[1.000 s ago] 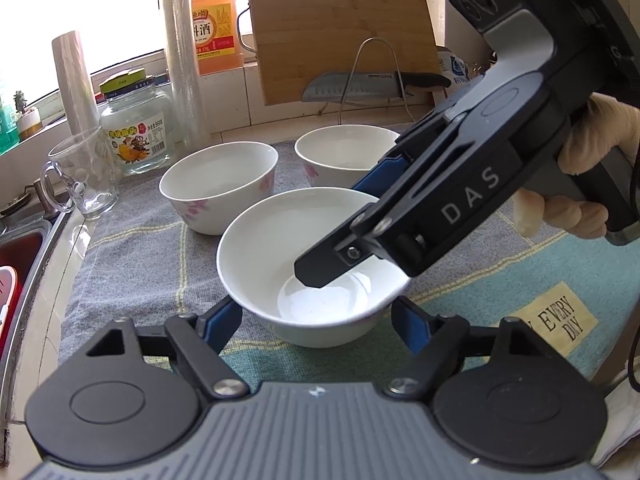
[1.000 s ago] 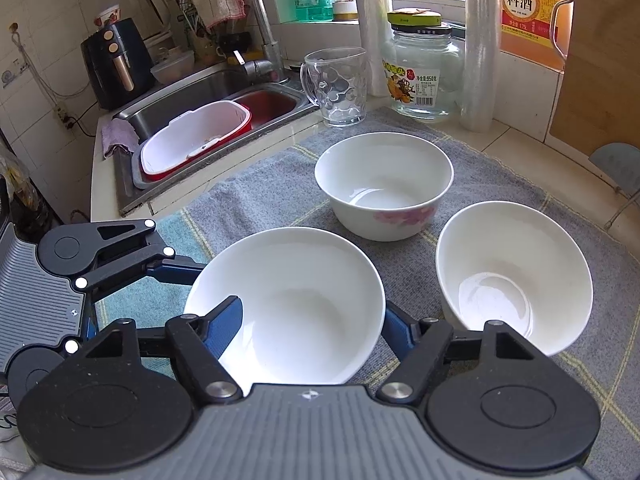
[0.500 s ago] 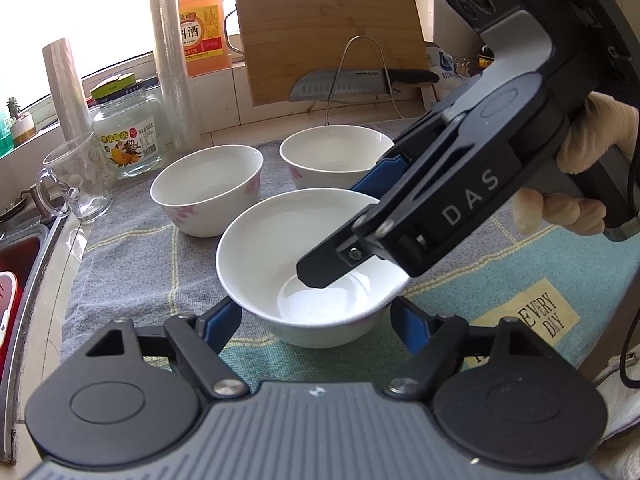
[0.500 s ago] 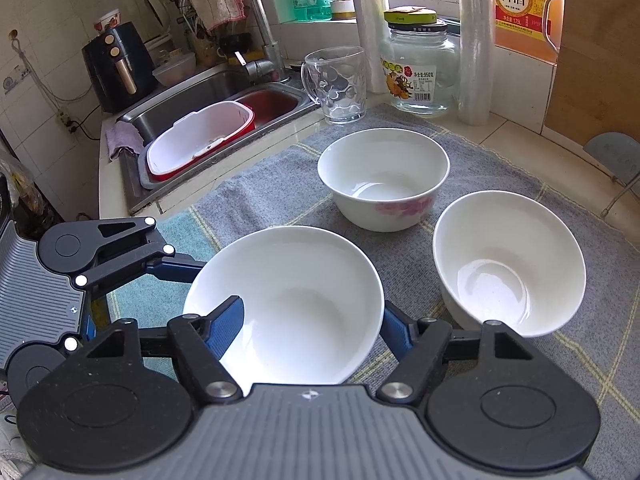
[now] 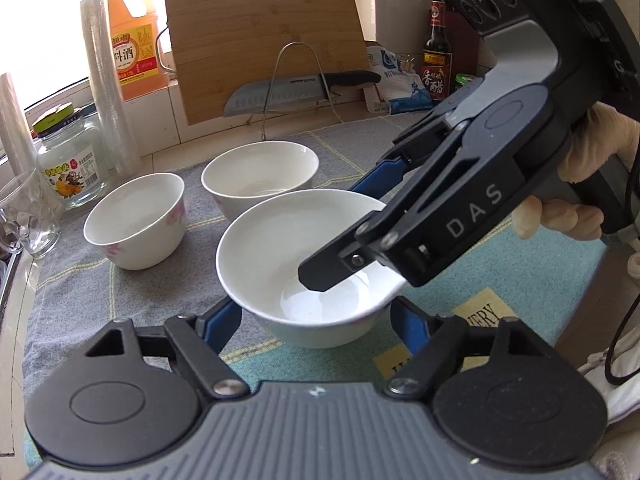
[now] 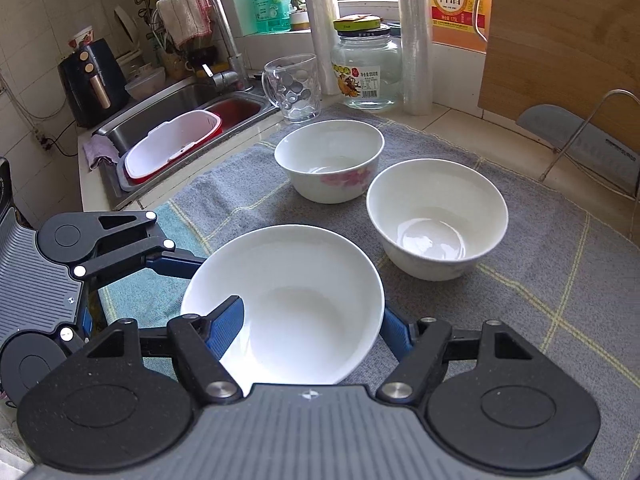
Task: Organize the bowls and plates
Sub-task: 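Carry the white bowl with the right tool toward the plate stack, then lower the bowl beside the plate stack and open the right tool, then move the right tool to another white bowl and grip its rim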
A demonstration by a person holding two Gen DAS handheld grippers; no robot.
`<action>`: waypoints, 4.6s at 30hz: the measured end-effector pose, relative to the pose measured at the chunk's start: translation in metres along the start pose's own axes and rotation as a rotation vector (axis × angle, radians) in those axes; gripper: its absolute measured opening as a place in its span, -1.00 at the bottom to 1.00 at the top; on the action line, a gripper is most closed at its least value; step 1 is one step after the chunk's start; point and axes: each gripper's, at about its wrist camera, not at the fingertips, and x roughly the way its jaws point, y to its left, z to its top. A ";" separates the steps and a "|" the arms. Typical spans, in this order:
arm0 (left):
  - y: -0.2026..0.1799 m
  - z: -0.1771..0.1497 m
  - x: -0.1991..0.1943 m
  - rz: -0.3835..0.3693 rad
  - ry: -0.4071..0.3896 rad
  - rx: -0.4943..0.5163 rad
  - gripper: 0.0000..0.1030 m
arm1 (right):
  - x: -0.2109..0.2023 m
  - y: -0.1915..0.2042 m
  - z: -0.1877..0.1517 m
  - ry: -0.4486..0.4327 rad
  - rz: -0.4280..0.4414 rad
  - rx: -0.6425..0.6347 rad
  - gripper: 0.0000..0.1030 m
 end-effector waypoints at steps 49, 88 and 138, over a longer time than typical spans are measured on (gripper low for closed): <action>-0.053 0.018 0.036 -0.195 0.015 0.077 0.89 | -0.055 -0.049 -0.056 -0.040 -0.160 0.150 1.00; 0.032 0.043 0.085 0.134 -0.043 -0.124 0.89 | -0.015 -0.064 0.022 0.004 -0.187 -0.015 1.00; 0.036 0.058 0.102 0.096 -0.063 -0.127 0.77 | 0.067 -0.103 0.081 0.105 -0.041 -0.041 0.27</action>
